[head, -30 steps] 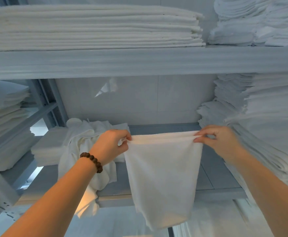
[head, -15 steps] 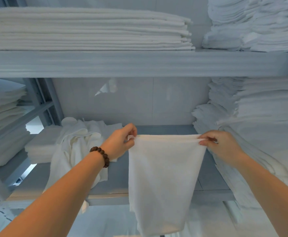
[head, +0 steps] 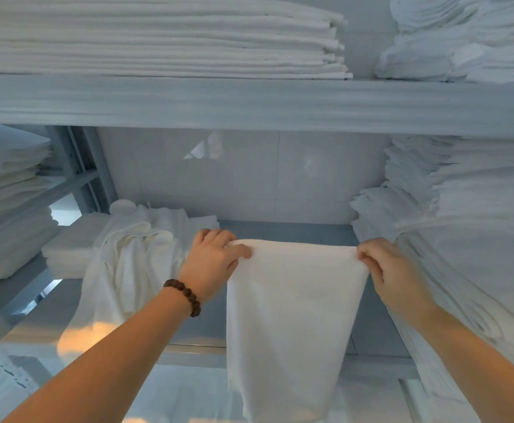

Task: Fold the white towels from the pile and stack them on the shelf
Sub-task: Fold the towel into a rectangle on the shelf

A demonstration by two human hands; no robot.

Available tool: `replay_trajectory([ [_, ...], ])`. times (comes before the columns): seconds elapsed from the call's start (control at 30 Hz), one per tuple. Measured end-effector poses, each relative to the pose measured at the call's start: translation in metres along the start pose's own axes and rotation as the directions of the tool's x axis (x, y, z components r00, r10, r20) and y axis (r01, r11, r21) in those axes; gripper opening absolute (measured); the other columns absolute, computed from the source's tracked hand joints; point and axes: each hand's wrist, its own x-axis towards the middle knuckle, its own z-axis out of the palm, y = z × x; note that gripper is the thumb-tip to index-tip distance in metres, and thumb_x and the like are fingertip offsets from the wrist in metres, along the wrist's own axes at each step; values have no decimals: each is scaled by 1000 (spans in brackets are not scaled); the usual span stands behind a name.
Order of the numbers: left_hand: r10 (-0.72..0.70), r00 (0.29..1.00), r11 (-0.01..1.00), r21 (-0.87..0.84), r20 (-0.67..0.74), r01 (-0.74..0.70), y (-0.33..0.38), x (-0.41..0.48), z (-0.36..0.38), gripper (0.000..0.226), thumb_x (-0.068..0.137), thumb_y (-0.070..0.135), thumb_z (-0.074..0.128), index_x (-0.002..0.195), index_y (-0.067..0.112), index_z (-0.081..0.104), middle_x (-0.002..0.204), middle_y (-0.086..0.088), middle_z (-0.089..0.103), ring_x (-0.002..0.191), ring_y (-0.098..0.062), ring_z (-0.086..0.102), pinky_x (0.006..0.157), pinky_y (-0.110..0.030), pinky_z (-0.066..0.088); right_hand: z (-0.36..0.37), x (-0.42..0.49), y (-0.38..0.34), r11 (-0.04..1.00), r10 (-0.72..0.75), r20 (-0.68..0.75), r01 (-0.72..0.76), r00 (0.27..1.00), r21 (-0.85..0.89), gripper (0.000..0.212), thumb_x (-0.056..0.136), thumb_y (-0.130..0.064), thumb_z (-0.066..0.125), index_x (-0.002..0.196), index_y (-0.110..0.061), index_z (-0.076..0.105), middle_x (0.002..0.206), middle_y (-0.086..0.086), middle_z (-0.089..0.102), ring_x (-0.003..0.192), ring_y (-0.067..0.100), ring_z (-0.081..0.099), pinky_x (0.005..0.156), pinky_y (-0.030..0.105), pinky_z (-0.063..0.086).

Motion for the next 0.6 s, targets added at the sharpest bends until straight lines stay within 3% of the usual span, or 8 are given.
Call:
replay_trajectory([
  [0.07,6,999,996,94,-54,-1,-8,4,14,37,62,-9,71,88,17,72,86,-10,65,82,-33,62,83,-48,47,10,7,5,995,-58,48,61,997,-84,24,77,17,56,78,-6,61,84,5,53,61,23,50,59,24,35],
  [0.2,-29,1000,974,224,6,27,-28,15,59,34,66,3,70,99,14,69,97,-9,64,98,-33,60,96,-55,40,48,30,19,984,29,120,-7,992,-177,21,75,14,58,86,-3,65,97,13,57,56,29,52,54,35,46],
  [0.27,-109,987,963,260,117,75,-37,22,89,34,81,27,61,113,14,62,114,-8,59,117,-32,49,107,-57,26,76,44,31,970,110,140,-75,984,-231,21,80,8,54,95,-2,64,112,13,55,62,34,57,59,41,50],
  [0.37,-235,933,932,336,274,137,-50,39,142,59,87,55,38,130,16,44,133,-7,43,135,-31,26,111,-57,4,124,64,56,936,194,133,-144,972,-320,23,87,-5,51,108,-4,60,127,11,48,80,35,59,73,42,50],
  [0.47,-278,904,914,378,325,145,-66,55,200,71,85,65,31,136,16,34,143,-8,34,140,-31,17,110,-61,-2,177,84,88,891,290,181,-195,940,-410,28,90,-16,48,116,-7,51,136,10,35,96,33,56,83,39,48],
  [0.6,-313,858,909,392,407,145,-86,65,271,71,88,61,30,141,14,25,148,-7,26,140,-30,14,109,-61,3,238,101,130,844,388,264,-226,883,-487,32,93,-24,45,122,-9,45,143,10,24,104,31,52,85,35,44],
])
